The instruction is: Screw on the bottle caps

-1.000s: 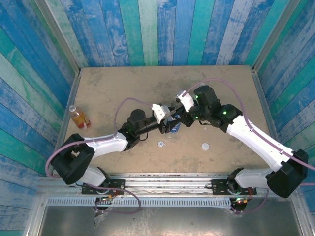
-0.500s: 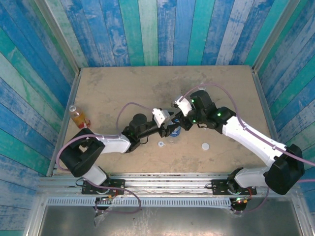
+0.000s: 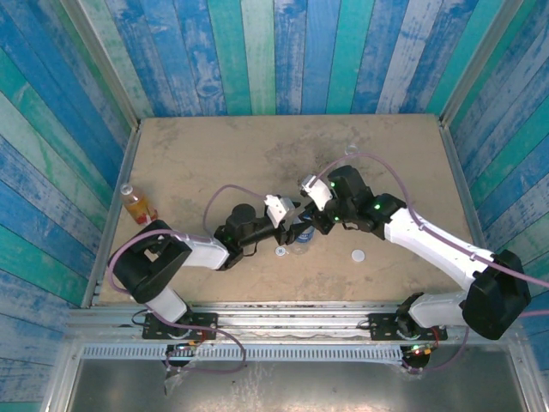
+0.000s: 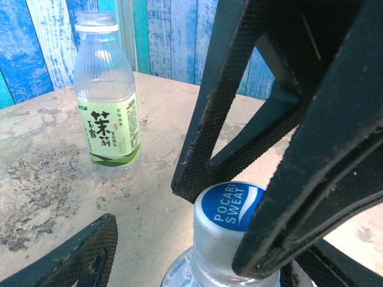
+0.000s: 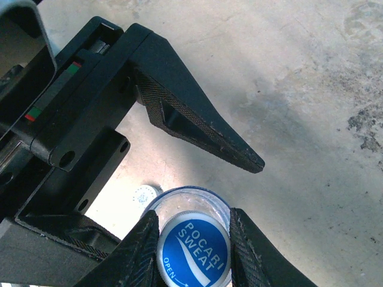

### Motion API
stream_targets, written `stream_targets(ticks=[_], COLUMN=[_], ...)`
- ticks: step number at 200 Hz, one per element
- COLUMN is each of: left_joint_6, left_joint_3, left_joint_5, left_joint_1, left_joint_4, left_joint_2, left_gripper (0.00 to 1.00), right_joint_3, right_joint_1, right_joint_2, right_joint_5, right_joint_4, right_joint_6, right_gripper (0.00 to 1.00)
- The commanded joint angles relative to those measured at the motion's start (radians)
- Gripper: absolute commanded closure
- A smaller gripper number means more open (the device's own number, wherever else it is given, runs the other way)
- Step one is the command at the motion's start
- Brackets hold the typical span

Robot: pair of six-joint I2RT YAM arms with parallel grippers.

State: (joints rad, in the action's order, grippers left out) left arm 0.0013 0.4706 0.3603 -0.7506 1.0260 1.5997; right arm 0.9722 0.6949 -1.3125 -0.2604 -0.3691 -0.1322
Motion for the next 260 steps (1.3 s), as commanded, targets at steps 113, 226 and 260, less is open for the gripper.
stream_targets(ticks=[113,226,260], left_joint_6=[-0.015,-0.038,-0.037], left_joint_3=[-0.071,-0.075,-0.071], left_joint_5=[0.050,0.037,0.028], left_joint_1=[0.008,0.002,-0.010], left_joint_4=[0.058,0.214,0.237], left_joint_2=[0.022,0.179,0.215], left_gripper=[0.15,0.15,0.15], right_joint_3=[-0.006,-0.001,0.000], right_joint_1=[0.034,0.034,0.034], right_joint_2=[-0.039,-0.044,-0.045], right_joint_5=[0.033,0.029,0.032], right_joint_4=[-0.041,-0.047,-0.049], right_joint_6=[-0.019,-0.020,-0.020], right_gripper=[0.73,0.73,0.73])
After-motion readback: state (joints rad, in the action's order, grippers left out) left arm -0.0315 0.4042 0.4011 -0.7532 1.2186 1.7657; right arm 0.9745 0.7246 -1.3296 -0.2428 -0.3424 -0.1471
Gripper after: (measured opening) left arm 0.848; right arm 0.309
